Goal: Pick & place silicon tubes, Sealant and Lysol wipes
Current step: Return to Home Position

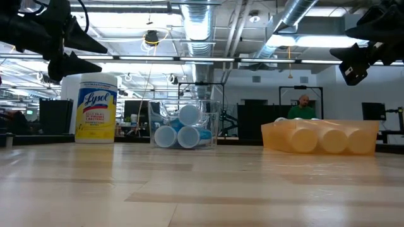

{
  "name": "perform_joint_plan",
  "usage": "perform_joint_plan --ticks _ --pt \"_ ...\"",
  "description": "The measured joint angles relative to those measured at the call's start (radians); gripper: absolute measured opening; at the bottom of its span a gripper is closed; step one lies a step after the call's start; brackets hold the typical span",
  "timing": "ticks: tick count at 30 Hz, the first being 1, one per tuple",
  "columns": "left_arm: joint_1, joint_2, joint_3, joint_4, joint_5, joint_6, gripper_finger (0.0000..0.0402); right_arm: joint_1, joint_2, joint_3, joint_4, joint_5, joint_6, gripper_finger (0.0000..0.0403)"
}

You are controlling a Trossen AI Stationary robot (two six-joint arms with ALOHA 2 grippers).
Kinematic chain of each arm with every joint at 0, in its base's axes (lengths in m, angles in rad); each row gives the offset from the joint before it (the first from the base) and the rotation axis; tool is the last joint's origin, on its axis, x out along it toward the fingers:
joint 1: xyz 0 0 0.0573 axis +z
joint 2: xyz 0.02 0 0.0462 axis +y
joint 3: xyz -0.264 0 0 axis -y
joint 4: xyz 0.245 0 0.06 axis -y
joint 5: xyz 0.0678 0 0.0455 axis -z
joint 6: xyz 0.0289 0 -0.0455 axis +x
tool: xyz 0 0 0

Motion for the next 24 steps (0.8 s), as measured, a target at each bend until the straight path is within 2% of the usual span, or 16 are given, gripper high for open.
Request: perform_joint_plan --ticks 24 --pt "0.000 0.000 0.000 0.000 0.000 0.000 0.0321 0.000 0.000 0.000 0.000 0.000 0.000 0.0185"
